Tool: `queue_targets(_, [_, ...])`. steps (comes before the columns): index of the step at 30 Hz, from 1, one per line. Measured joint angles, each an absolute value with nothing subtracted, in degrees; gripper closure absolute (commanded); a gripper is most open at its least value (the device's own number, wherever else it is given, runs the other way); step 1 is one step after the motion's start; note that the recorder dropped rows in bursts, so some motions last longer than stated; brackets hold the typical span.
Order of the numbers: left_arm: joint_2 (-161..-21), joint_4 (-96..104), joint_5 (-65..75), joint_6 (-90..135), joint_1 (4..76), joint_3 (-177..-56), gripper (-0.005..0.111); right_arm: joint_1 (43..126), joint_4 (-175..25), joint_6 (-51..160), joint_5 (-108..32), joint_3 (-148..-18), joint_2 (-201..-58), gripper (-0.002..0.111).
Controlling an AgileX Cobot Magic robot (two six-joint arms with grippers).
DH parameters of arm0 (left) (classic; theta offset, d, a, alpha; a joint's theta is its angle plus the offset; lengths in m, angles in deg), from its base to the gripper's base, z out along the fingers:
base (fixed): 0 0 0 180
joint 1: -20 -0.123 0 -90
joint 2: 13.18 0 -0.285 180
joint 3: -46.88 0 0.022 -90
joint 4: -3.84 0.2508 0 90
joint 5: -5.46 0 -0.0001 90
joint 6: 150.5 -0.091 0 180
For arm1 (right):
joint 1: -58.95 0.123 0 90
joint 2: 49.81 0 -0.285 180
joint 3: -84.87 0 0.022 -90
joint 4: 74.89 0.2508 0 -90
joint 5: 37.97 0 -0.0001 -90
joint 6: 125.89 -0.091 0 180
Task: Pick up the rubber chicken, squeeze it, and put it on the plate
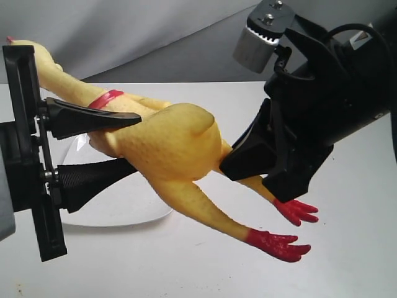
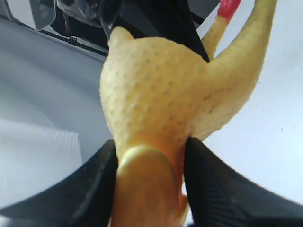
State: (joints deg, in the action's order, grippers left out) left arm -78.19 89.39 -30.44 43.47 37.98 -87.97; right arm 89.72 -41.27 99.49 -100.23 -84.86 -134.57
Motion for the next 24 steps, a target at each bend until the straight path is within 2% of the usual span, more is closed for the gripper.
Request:
queue_targets(3, [-78.2, 89.6, -29.4, 43.5, 38.0, -88.0, 0.104, 89.7, -41.3, 99.5, -100.0, -84.9, -134.6, 0.108])
queue_targets(6, [-78.2, 89.6, -29.2, 43.5, 38.0, -88.0, 0.093, 89.7, -41.3, 99.5, -99.6, -84.9, -134.6, 0.108])
queue_targets(9, [-78.2, 89.6, -29.1, 44.1, 38.0, -88.0, 0.070, 89.7, -41.3, 99.5, -99.6, -84.9, -134.6, 0.108])
queue_targets(12, [-78.2, 89.7, -29.0, 45.0, 38.0, -88.0, 0.031, 89.7, -41.3, 99.5, -99.6, -84.9, -134.6, 0.108])
queue_targets(13, [-78.2, 89.7, -28.7, 45.3, 38.0, -88.0, 0.021, 89.7, -41.3, 99.5, -99.6, -84.9, -134.6, 0.108])
queue_targets(14, [-78.2, 89.6, -28.3, 45.6, 38.0, -88.0, 0.016, 89.7, -41.3, 99.5, -99.6, -84.9, -134.6, 0.108])
queue_targets(16, [-78.2, 89.5, -27.7, 46.0, 38.0, -88.0, 0.015, 89.7, -41.2, 99.5, -99.6, -84.9, -134.6, 0.108])
queue_targets(18, [-78.2, 89.4, -27.7, 46.3, 38.0, -88.0, 0.018, 89.7, -41.1, 99.5, -99.6, -84.9, -134.6, 0.108])
queue_targets(24, [-78.2, 89.1, -27.7, 46.4, 38.0, -88.0, 0.044, 89.7, -41.1, 99.8, -99.6, -84.9, -134.6, 0.108])
